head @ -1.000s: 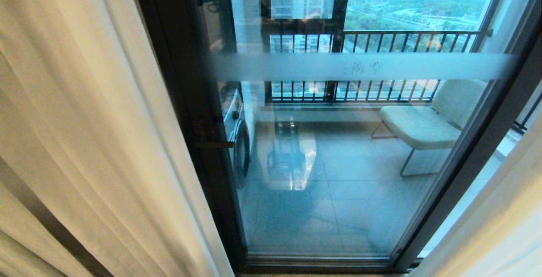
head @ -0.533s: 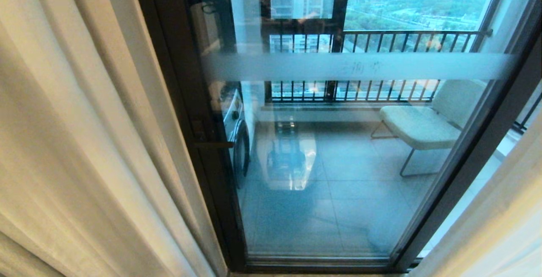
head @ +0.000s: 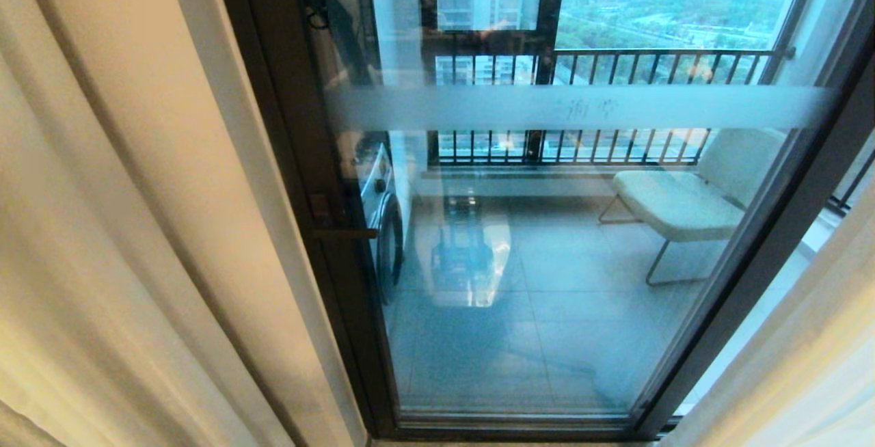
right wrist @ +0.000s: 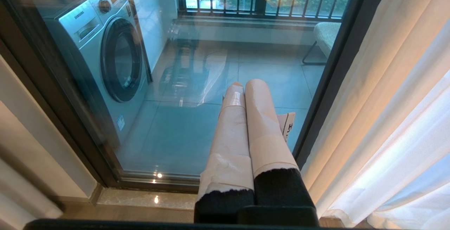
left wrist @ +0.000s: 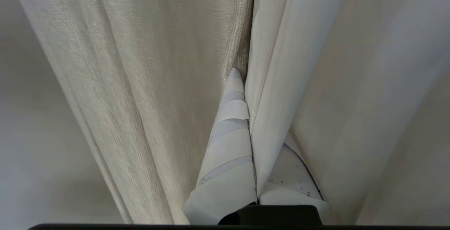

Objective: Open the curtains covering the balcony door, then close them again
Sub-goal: Pull the inner curtains open on both sides

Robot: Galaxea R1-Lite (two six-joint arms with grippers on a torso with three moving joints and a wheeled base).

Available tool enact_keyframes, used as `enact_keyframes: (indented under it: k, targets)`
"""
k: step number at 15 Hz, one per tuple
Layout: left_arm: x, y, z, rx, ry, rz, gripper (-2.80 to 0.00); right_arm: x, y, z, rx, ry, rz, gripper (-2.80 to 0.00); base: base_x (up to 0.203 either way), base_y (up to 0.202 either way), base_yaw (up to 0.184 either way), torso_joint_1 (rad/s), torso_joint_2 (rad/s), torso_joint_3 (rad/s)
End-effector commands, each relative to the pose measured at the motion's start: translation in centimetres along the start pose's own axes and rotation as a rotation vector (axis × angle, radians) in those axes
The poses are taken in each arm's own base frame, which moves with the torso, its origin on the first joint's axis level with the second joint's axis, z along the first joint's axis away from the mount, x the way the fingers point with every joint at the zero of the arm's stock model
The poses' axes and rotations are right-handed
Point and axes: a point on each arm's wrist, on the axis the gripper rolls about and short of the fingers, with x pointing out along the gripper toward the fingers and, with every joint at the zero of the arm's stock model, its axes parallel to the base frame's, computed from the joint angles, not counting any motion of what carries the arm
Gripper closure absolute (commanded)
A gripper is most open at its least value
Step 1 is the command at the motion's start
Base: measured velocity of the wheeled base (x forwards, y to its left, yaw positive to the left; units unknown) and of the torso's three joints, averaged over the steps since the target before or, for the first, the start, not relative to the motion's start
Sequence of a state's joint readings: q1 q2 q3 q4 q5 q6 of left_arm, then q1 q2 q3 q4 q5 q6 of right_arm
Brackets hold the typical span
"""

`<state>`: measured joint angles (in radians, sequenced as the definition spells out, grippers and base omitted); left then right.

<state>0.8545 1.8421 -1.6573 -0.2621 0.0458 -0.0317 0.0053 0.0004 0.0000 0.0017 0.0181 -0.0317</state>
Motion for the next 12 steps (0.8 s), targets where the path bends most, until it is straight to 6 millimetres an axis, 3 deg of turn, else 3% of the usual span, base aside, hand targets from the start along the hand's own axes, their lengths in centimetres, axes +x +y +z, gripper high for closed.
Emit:
enact_keyframes:
  k: [1,7,12]
  targets:
    - [2.3,1.0,-1.3,0.002,0.012,0.019,0.0,0.0,0.0,0.0,-0.001,-0.001,0.001,0.0,0.0,0.0,0.0,0.0,0.0,0.0]
    - [2.4,0.6,-0.7,0.0,-0.025,0.005,0.0,0.0,0.0,0.0,-0.001,-0.001,0.001,0.0,0.0,0.0,0.0,0.0,0.0,0.0]
    - [2.3,-2.2,-0.5,-0.018,-0.035,-0.081,0.0,0.0,0.0,0.0,-0.001,-0.001,0.001,0.0,0.0,0.0,0.0,0.0,0.0,0.0]
